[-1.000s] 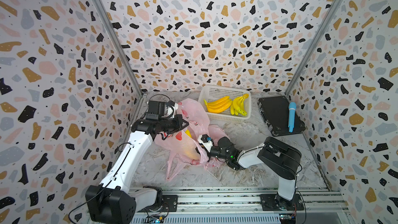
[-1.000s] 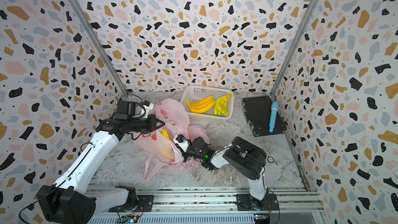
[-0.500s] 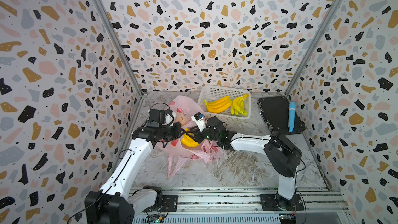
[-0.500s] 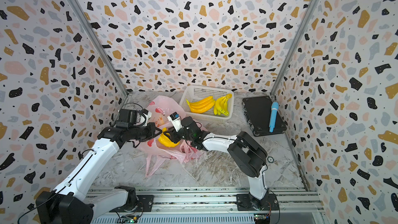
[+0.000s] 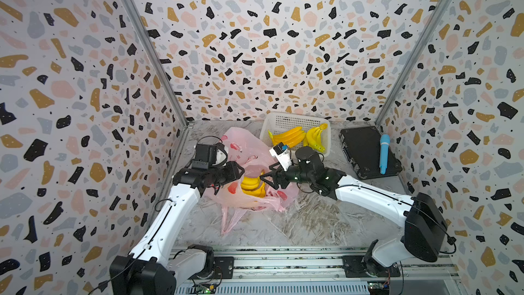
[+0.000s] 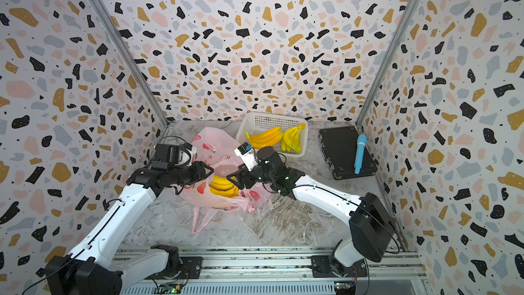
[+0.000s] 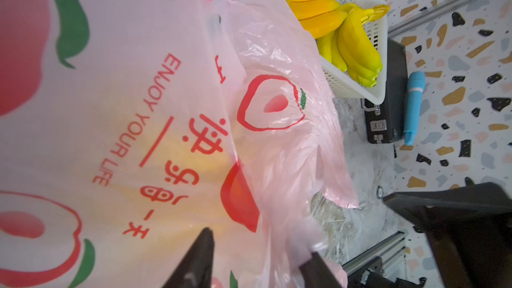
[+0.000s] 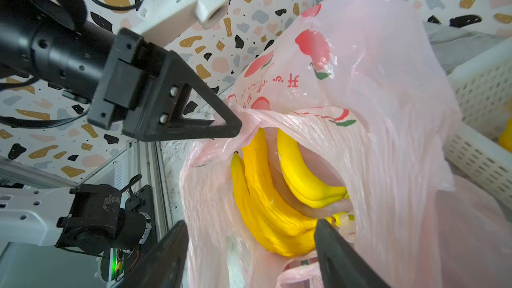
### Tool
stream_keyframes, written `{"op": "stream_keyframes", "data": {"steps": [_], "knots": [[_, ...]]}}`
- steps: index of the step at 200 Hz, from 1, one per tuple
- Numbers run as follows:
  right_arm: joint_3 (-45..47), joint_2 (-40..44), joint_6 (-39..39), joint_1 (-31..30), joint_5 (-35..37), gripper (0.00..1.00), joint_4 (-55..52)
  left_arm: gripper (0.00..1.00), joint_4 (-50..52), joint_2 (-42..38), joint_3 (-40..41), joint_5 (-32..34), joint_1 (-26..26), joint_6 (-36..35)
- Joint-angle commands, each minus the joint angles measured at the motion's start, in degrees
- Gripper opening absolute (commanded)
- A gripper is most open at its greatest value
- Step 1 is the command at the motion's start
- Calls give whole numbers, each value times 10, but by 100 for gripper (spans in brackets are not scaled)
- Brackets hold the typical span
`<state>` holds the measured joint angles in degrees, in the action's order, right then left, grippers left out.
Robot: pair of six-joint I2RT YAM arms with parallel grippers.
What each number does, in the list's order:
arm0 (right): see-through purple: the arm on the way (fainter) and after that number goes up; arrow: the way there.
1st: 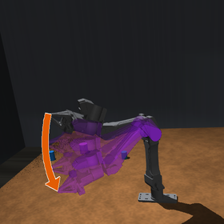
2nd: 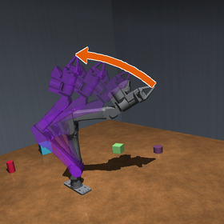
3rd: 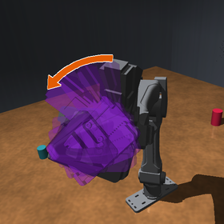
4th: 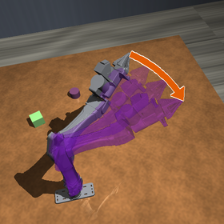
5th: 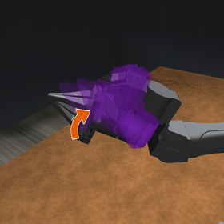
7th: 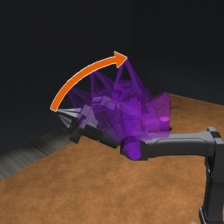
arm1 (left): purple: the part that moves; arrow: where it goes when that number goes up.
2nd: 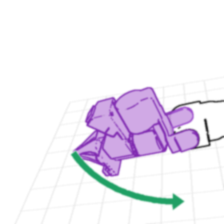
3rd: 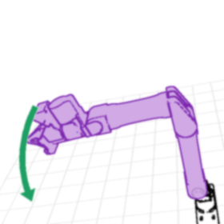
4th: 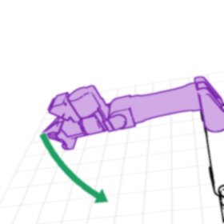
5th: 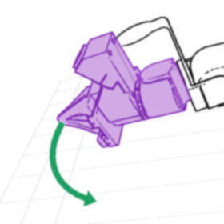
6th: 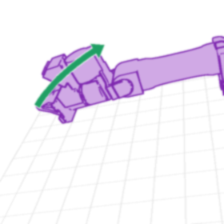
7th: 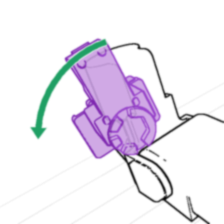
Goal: Place the banana into a plastic bag & tie a knot
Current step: Adjust the plastic bag at the center of the board.
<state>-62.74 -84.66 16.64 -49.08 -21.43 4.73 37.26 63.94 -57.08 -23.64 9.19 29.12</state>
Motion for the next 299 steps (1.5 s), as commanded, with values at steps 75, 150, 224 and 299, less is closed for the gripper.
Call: {"op": "stream_keyframes", "data": {"steps": [75, 150, 224, 299], "knots": [[92, 76, -11, 52, 81, 67, -150, 77, 130, -65, -91, 212, 156, -35], [71, 49, 30, 89, 44, 64, -175, 91, 184, -70, -125, 329, 352, -20], [77, 69, 86, 128, -21, 67, -197, 99, 242, 34, -153, 459, 581, 17], [68, 11, 142, 144, -116, 52, -130, 100, 189, 160, -138, 468, 624, 43]]}}
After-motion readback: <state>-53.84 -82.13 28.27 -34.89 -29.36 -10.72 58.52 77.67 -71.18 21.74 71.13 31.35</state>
